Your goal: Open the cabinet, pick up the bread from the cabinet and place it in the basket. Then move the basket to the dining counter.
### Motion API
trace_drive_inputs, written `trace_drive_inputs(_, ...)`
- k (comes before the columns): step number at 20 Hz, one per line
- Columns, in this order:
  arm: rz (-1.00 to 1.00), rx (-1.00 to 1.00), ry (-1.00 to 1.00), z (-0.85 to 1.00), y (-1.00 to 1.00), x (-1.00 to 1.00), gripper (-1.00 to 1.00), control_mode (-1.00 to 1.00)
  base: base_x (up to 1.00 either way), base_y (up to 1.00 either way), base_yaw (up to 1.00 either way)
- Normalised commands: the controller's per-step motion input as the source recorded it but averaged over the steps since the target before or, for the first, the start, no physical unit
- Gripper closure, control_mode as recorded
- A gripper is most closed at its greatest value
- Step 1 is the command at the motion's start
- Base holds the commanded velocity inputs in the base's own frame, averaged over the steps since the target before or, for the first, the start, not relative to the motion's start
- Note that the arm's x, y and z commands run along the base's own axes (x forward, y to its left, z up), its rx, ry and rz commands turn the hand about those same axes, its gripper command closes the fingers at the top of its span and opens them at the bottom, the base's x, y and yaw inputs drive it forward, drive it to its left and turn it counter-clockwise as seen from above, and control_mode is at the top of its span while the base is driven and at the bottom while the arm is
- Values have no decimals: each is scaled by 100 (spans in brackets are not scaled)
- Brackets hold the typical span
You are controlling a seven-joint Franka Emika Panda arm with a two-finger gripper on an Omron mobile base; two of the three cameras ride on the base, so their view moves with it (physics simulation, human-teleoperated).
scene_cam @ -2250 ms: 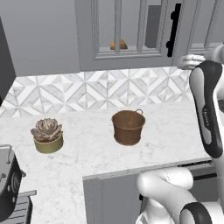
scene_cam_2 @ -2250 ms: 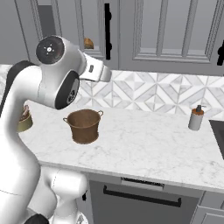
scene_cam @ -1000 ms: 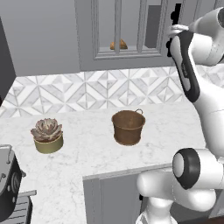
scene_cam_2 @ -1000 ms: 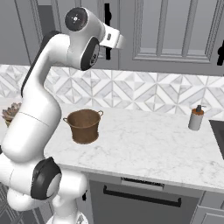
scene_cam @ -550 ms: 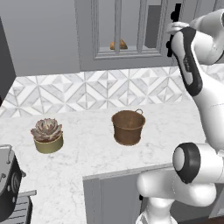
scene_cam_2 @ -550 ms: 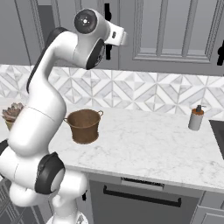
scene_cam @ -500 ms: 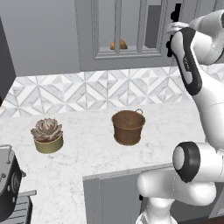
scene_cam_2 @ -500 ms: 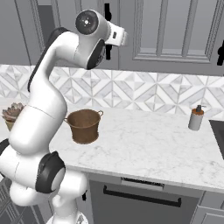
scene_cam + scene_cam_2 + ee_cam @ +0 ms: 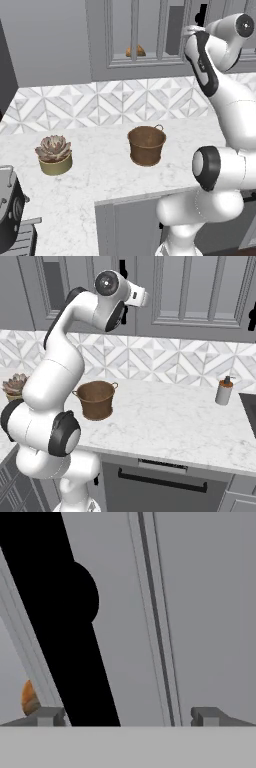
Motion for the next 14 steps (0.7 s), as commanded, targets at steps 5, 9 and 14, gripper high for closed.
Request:
trace_drive_inputs(5, 0, 0, 0, 0, 0, 60, -100, -100, 0, 0, 0)
trace_drive_inputs(9, 1, 0, 0, -7, 2, 60, -100, -100, 0, 0, 0)
trace_drive_inputs(14, 5, 0, 0, -27, 37, 66, 100, -100, 0, 0, 0)
